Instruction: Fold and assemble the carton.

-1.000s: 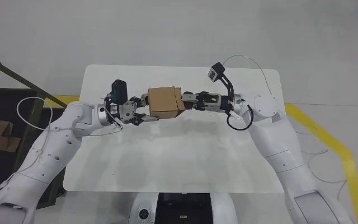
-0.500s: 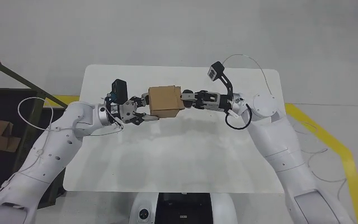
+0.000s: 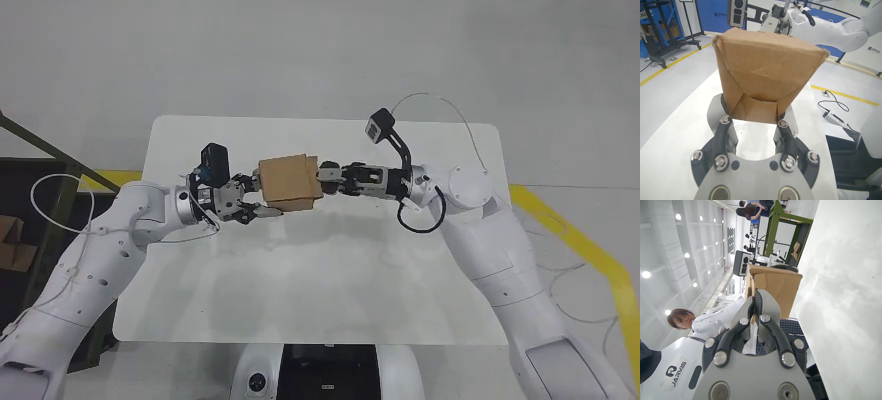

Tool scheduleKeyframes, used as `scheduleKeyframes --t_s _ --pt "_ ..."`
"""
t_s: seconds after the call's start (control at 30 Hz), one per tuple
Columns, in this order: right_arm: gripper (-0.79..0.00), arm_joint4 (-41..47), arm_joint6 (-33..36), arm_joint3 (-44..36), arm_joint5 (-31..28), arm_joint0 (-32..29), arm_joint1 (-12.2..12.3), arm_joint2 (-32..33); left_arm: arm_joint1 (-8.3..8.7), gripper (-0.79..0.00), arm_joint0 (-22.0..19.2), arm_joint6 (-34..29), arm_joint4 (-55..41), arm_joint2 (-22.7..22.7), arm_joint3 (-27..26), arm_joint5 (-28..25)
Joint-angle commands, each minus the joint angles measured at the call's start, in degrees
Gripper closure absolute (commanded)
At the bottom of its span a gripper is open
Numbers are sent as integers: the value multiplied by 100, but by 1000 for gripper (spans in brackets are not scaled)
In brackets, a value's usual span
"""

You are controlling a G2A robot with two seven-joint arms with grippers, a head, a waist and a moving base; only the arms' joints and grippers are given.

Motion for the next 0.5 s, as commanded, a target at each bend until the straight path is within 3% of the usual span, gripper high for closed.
scheduleKeyframes --t_s 0.0,0.3,0.47 --pt "0 -110 -22 -13 7 20 0 -43 -11 -305 -1 -25 33 -2 13 0" --pt "0 -376 -214 -23 28 71 9 -85 -57 -283 -8 -178 65 -25 59 0" --pt "-43 -397 -217 -137 44 56 24 -65 -85 -280 -30 -262 29 -5 68 0"
